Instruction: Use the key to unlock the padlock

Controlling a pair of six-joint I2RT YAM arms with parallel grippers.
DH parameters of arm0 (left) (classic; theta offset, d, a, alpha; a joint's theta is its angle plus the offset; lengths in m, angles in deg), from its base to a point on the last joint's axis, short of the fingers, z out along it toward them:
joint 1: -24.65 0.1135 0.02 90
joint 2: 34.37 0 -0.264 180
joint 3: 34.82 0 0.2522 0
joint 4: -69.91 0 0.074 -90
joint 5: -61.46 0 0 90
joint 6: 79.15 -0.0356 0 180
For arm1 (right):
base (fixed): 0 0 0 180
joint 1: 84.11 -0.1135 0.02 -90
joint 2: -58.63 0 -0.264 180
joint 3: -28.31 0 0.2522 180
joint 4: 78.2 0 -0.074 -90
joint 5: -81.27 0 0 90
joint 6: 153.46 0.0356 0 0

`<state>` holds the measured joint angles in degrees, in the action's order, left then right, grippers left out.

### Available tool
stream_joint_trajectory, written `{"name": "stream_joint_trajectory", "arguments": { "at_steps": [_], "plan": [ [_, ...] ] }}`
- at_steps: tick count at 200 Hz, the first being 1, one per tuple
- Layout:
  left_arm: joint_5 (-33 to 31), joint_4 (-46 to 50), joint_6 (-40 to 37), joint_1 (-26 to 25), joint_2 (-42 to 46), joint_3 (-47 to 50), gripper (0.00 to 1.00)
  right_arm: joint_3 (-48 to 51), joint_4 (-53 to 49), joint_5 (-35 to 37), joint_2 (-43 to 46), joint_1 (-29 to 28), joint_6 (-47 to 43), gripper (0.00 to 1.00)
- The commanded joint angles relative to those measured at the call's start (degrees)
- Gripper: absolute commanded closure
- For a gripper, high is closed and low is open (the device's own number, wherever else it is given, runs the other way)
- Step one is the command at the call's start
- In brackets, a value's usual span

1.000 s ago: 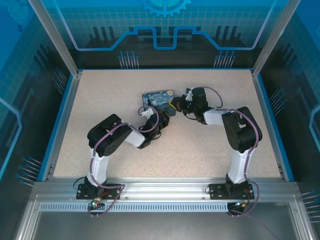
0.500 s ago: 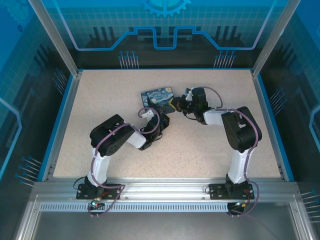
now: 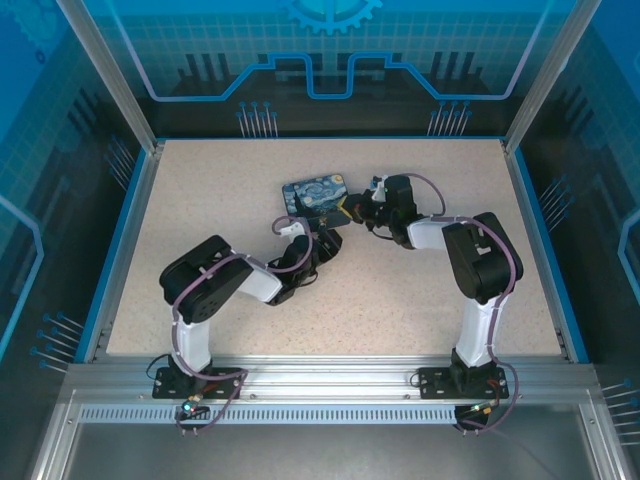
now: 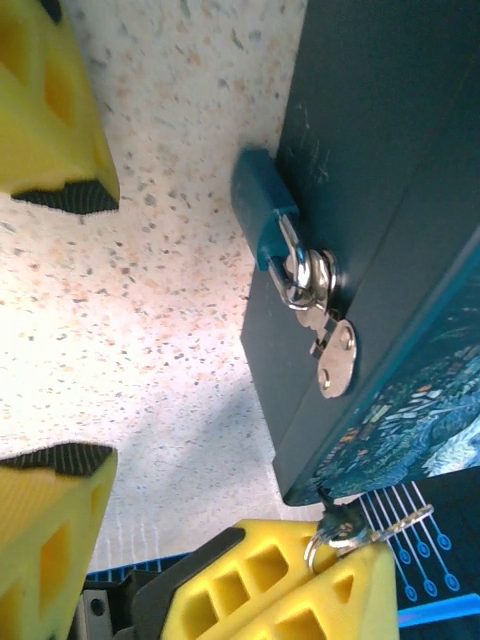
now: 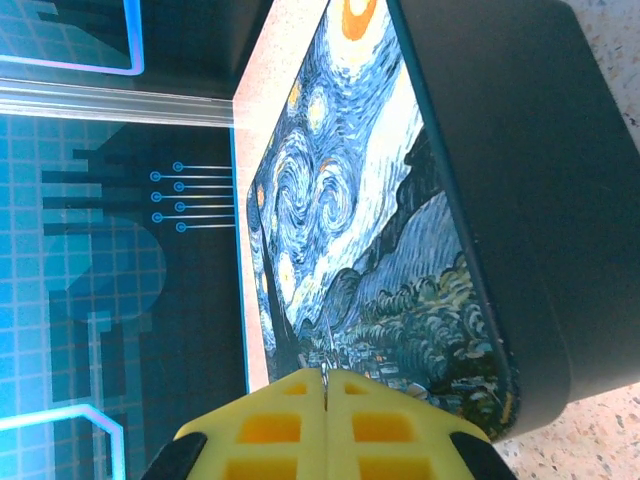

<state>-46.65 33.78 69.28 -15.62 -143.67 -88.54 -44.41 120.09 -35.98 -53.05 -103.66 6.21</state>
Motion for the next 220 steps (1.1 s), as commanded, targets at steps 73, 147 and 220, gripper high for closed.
{"name": "stream_joint_trajectory", "arguments": {
  "at_steps": [73, 147, 220],
  "plan": [
    [5.6, 15.7, -8.5, 5.5, 11.5, 3.3, 0.18, -19.1, -9.1, -1.7, -8.3, 1.5, -2.0, 1.00],
    [6.1, 27.5, -13.6, 6.9, 20.6, 5.8, 0.14, -38.3, -15.2, -2.4, -23.8, 1.0, -1.6, 1.00],
    [8.6, 24.9, -13.2, 7.2, 17.2, 5.4, 0.13, -33.6, -20.4, -1.9, -22.1, -2.5, -5.7, 1.00]
  ]
}}
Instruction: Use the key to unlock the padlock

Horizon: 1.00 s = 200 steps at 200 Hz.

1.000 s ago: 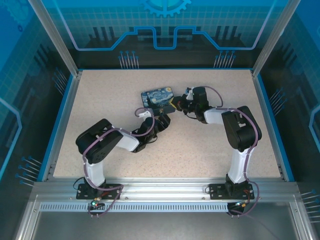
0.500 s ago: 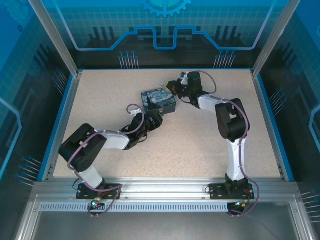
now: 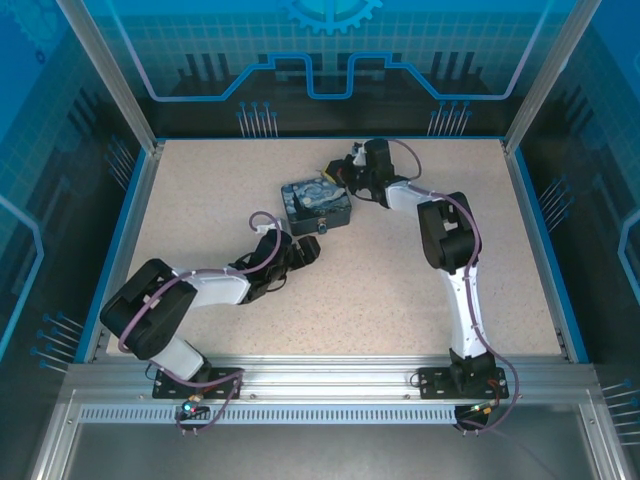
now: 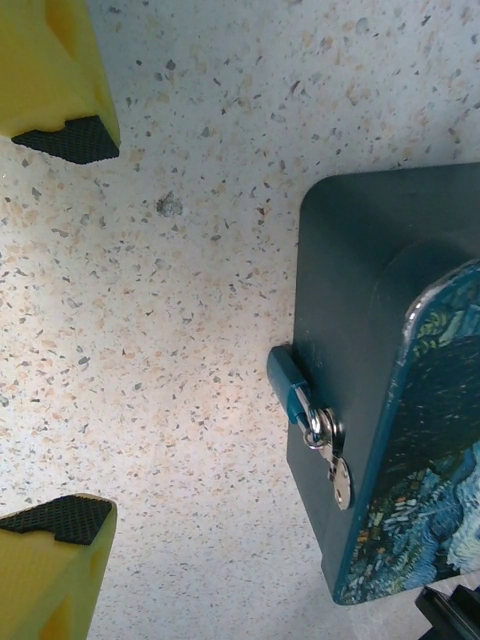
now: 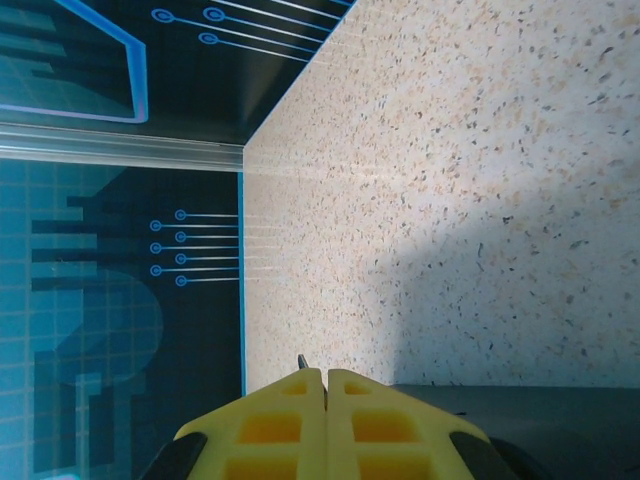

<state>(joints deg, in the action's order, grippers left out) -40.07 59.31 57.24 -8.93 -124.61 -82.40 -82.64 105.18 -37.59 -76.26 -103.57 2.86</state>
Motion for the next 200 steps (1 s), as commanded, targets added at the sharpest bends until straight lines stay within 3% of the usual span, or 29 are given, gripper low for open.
{"name": "stream_joint_trajectory", "arguments": {
  "at_steps": [1, 64, 156, 200],
  "plan": [
    [2.1, -0.6, -1.2, 0.5, -2.0, -0.8, 0.13, 4.9, -5.5, -0.3, 1.2, -2.6, -2.3, 1.00],
    [3.0, -1.5, -2.2, 0.5, -3.2, -1.3, 0.12, 17.3, 1.2, 0.6, 6.9, -4.4, -0.6, 1.00],
    [7.0, 0.9, -16.6, 1.8, -9.0, -6.1, 0.12, 17.7, -1.4, 1.0, 9.7, -4.7, -2.5, 1.00],
    [7.9, -1.0, -19.7, 1.7, -13.8, -8.5, 0.14, 18.9, -1.3, 1.4, 10.3, -4.8, -2.9, 1.00]
  ]
}}
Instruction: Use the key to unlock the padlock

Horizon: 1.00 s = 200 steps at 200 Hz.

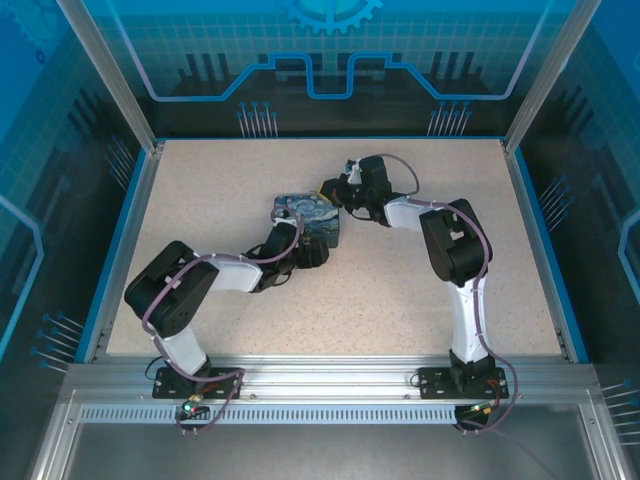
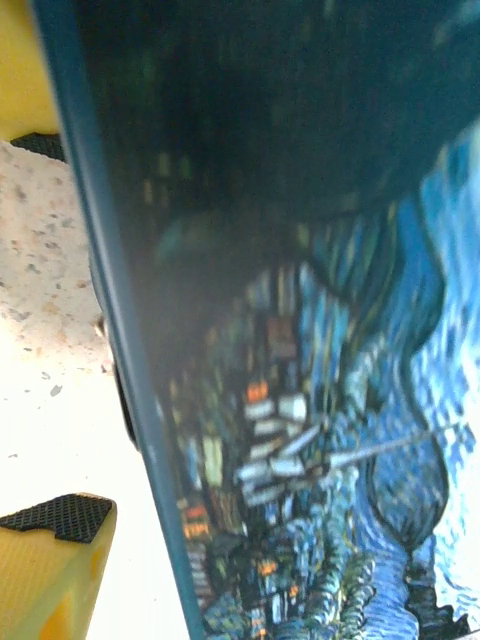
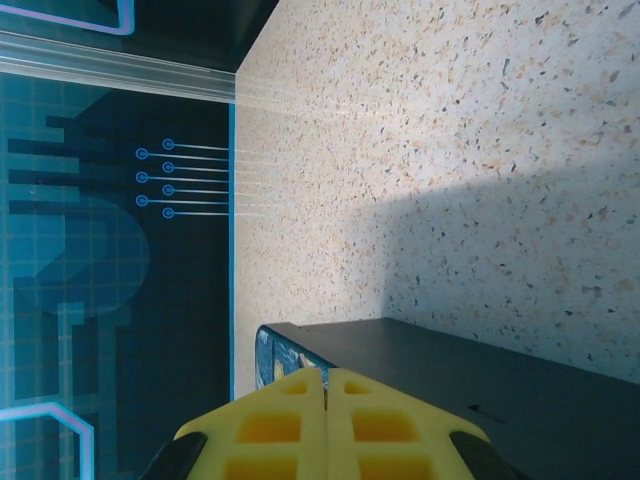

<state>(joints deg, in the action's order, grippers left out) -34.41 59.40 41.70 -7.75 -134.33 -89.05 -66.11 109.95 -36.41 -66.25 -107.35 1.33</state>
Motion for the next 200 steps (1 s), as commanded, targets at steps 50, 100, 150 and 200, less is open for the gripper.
{"name": "stream_joint_trajectory", "arguments": {
  "at_steps": [50, 100, 150, 200],
  "plan": [
    [2.6, -4.5, -3.8, 0.4, -7.8, -2.6, 0.15, 2.4, -8.4, 0.4, 0.3, -1.1, -1.8, 1.00],
    [6.9, -12.4, 2.0, 0.5, -7.2, -0.5, 0.17, 1.7, -9.2, 0.4, -0.3, -1.1, -2.3, 1.00],
    [10.7, -21.3, 9.8, 0.6, -7.3, 1.2, 0.19, 2.0, -9.4, 0.5, -0.2, -1.2, -2.5, 1.00],
    [12.8, -26.4, 13.8, 0.7, -8.3, 1.7, 0.24, 1.9, -9.6, 0.6, -0.3, -1.3, -2.6, 1.00]
  ]
}}
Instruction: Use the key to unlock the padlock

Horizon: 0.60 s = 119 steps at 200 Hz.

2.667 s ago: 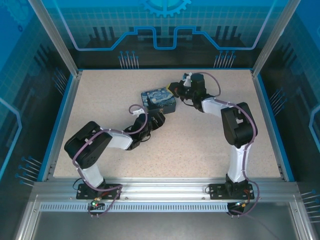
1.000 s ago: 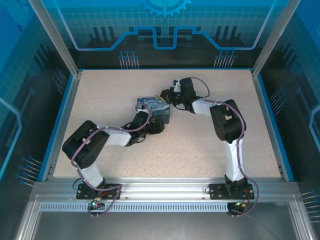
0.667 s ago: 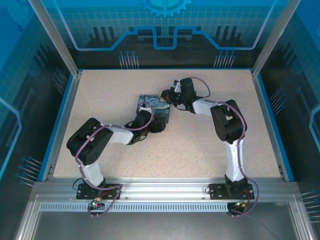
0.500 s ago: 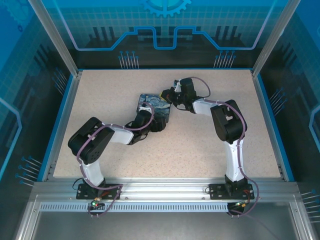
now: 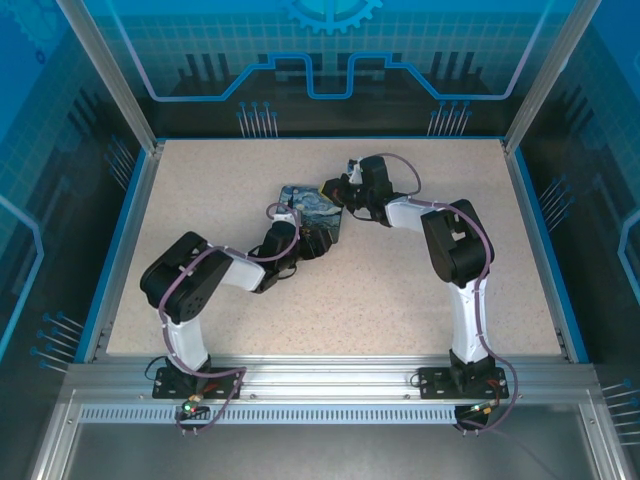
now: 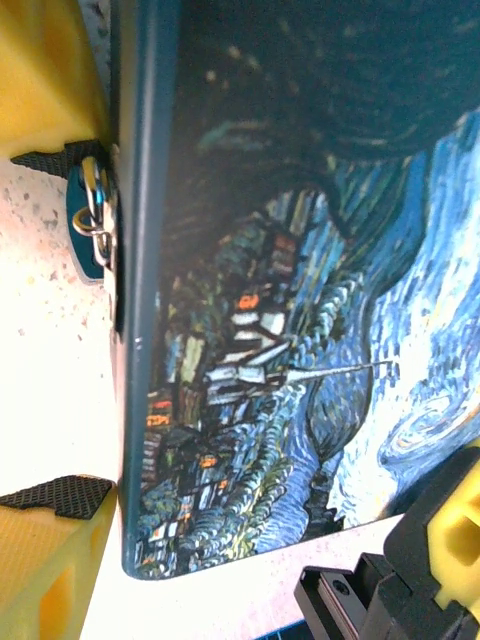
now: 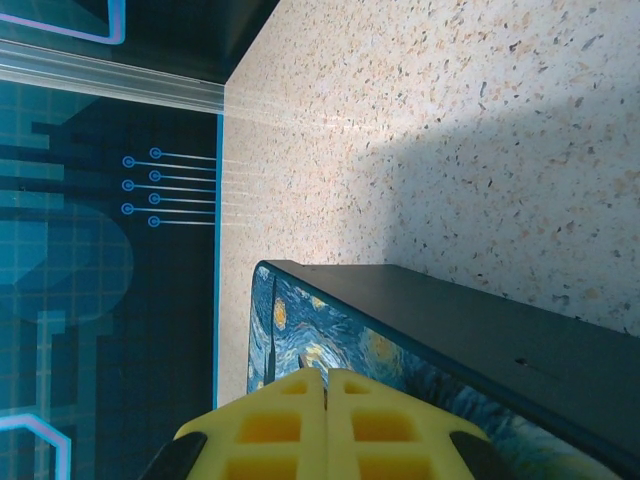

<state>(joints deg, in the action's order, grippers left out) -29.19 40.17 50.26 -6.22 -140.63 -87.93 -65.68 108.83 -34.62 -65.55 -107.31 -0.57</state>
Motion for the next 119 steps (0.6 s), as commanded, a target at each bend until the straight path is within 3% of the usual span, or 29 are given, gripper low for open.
{"name": "stream_joint_trajectory", "arguments": {
  "at_steps": [1, 55, 92, 119],
  "plan": [
    [7.6, -7.3, 5.4, -0.9, -2.1, 0.6, 0.24, 1.5, -8.4, -1.1, -1.0, -1.3, -0.7, 1.00],
    [6.5, -13.0, 9.6, -0.9, -2.9, 2.7, 0.29, 1.4, -8.3, -1.4, -1.3, -1.3, -0.7, 1.00],
    [2.3, -15.4, 12.2, -0.9, -4.4, 3.9, 0.30, 1.5, -8.2, -1.4, -1.3, -1.3, -0.7, 1.00],
    [-1.2, -22.5, 17.3, -1.0, -6.5, 5.9, 0.34, 1.5, -8.0, -1.4, -1.6, -1.3, -0.5, 1.00]
  ]
}}
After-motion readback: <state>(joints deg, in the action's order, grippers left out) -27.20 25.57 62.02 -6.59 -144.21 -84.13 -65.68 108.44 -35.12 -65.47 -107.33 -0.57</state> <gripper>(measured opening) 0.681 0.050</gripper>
